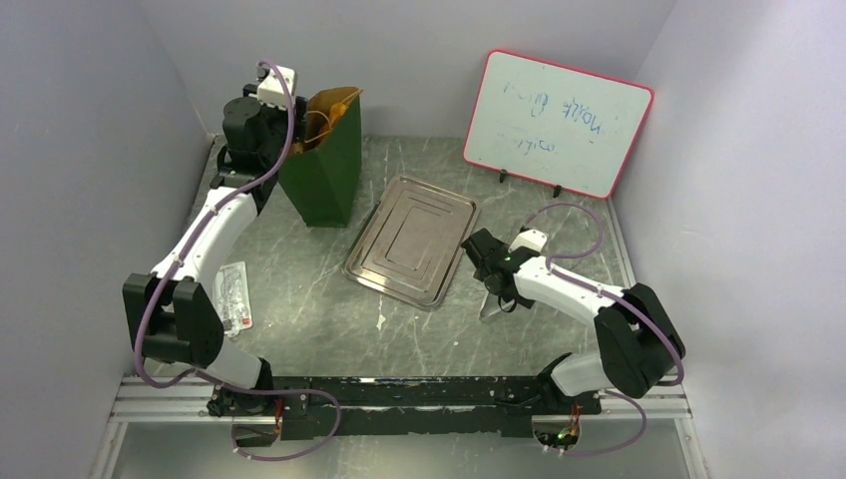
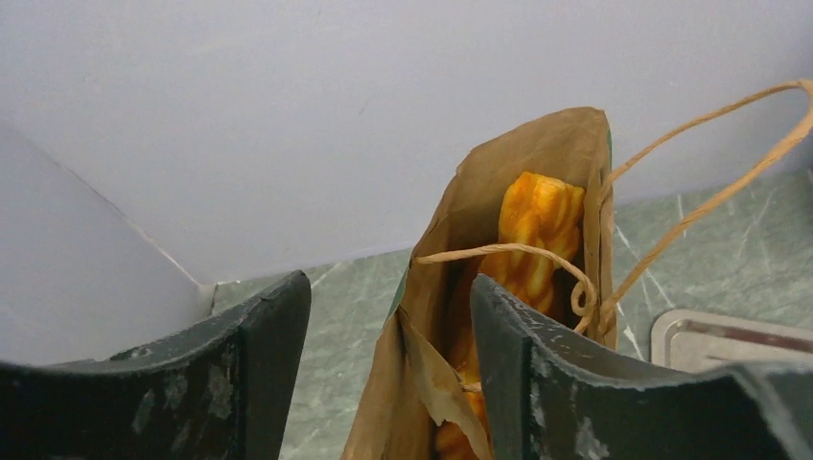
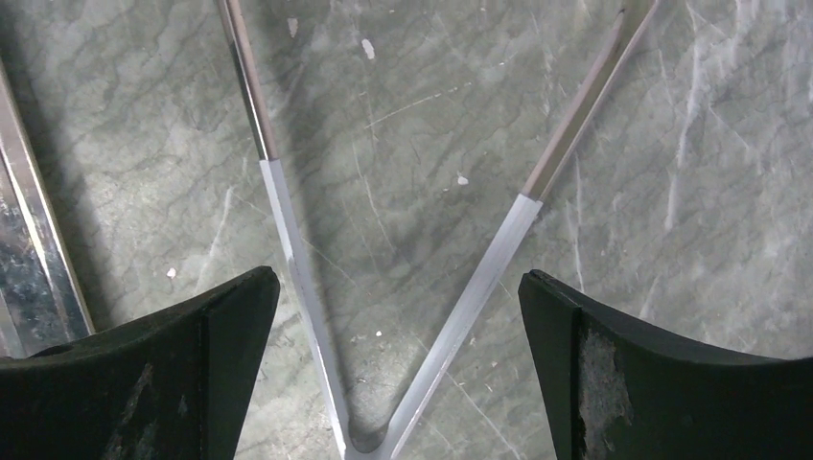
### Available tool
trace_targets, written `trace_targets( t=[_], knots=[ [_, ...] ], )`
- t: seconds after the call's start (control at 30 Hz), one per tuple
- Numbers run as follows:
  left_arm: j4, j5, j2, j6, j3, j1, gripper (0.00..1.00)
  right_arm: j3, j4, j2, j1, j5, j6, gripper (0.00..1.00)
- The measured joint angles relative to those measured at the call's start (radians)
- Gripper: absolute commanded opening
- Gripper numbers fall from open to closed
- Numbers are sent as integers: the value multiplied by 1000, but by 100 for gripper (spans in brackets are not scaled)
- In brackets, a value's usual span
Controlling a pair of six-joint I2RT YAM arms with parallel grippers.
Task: Take the fake bread out of the paper bag
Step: Adjust the paper bag at the center of the board.
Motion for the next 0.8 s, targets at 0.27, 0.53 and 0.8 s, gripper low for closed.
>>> trace_targets(
  t=[0.27, 0.53, 0.8],
  knots=[
    [-30, -18, 81, -45, 81, 21, 77, -4, 40, 0, 0, 0, -26, 100],
    [-198, 32, 255, -104, 329, 74, 78, -4, 64, 13, 0, -14, -51, 100],
    [-333, 96, 275, -124, 354, 103, 88, -3, 90, 29, 0, -31, -82, 100]
  ],
)
